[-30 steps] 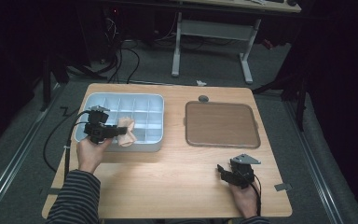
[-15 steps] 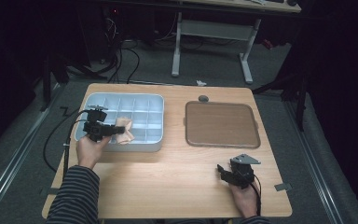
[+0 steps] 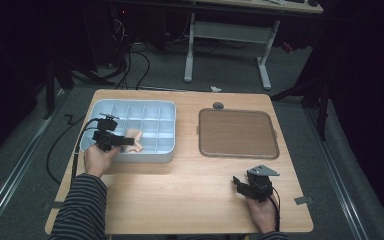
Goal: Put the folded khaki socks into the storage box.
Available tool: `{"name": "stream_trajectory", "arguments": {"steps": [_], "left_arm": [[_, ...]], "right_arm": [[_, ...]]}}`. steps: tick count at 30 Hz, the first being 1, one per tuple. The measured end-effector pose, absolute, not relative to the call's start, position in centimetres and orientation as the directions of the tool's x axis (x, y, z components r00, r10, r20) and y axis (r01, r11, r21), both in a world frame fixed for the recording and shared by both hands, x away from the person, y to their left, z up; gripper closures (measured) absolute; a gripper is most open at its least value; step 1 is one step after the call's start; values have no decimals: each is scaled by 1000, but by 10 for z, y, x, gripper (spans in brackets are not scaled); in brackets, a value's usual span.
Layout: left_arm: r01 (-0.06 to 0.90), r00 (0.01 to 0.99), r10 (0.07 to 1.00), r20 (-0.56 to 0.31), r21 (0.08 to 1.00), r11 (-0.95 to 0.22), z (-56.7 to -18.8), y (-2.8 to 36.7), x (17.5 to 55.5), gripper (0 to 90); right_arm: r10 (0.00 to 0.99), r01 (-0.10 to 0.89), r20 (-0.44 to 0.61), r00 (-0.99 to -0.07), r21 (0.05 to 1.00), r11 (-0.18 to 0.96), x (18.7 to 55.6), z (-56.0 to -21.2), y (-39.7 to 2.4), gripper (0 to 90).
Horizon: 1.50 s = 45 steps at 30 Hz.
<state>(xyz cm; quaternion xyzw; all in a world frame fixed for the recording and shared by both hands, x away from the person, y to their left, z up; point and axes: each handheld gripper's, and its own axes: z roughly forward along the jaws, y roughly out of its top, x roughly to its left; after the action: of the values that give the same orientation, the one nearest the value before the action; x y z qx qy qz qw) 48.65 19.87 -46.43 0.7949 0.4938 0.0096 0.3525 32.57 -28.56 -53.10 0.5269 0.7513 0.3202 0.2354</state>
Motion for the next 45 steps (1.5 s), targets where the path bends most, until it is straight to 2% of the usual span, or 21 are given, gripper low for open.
{"name": "stream_trajectory", "arguments": {"steps": [6, 10, 21, 27, 36, 45], "left_arm": [[782, 517, 789, -332, 558, -278, -466, 199, 488, 719], [780, 524, 808, -268, 532, -329, -471, 198, 489, 723], [790, 536, 799, -275, 497, -359, -479, 192, 492, 721], [787, 541, 803, -249, 486, -379, -480, 188, 492, 720], [767, 534, 813, -232, 538, -350, -463, 194, 482, 603], [742, 484, 839, -249, 625, -243, -453, 196, 480, 583]], "right_arm": [[943, 641, -16, -333, 729, 239, 326, -531, -286, 382], [943, 641, -17, -333, 729, 239, 326, -531, -286, 382], [943, 641, -17, -333, 729, 239, 326, -531, -285, 382], [943, 640, -17, -334, 730, 240, 326, -531, -286, 382], [943, 640, -17, -334, 730, 240, 326, -531, -286, 382], [943, 641, -16, -333, 729, 238, 326, -531, -285, 382]]}}
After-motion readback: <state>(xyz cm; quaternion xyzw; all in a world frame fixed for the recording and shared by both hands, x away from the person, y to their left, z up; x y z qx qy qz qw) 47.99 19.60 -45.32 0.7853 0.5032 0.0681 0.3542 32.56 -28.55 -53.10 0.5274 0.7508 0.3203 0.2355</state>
